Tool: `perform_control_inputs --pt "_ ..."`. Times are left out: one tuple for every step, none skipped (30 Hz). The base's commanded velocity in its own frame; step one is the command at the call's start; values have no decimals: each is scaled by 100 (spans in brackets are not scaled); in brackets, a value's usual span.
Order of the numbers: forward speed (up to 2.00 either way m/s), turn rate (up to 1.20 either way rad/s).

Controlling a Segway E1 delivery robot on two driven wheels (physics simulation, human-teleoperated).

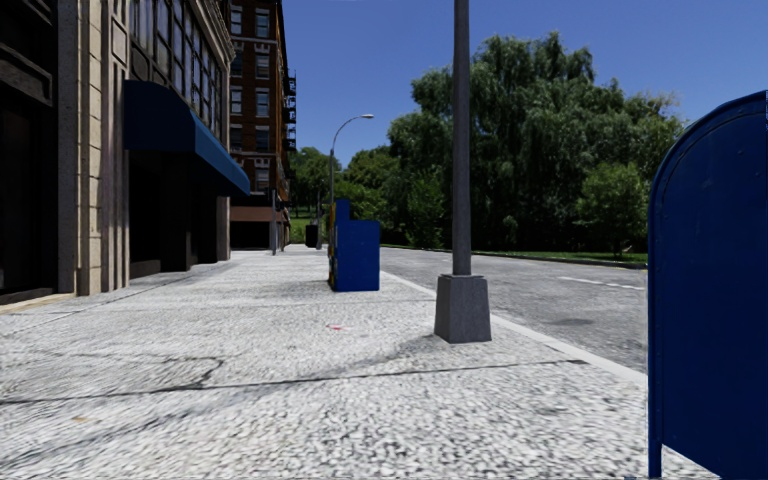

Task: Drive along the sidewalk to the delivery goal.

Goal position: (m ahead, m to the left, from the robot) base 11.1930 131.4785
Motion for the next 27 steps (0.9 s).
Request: perform_control_inputs --pt "122 82" --pt "124 82" --pt "124 82" --pt "125 82" --pt "126 82" --pt "126 82" --pt "127 82" --pt "128 82" --pt "154 74" --pt "154 74" --pt "200 46" --pt "200 0" --pt "200 0" --pt "200 0" --pt "200 0" --pt "200 0" --pt "200 0" --pt "200 0" --pt "200 0" --pt "200 0" --pt "200 0" --pt "200 0" --pt "200 0" --pt "200 0" --pt "200 0" --pt "200 0" --pt "200 0"
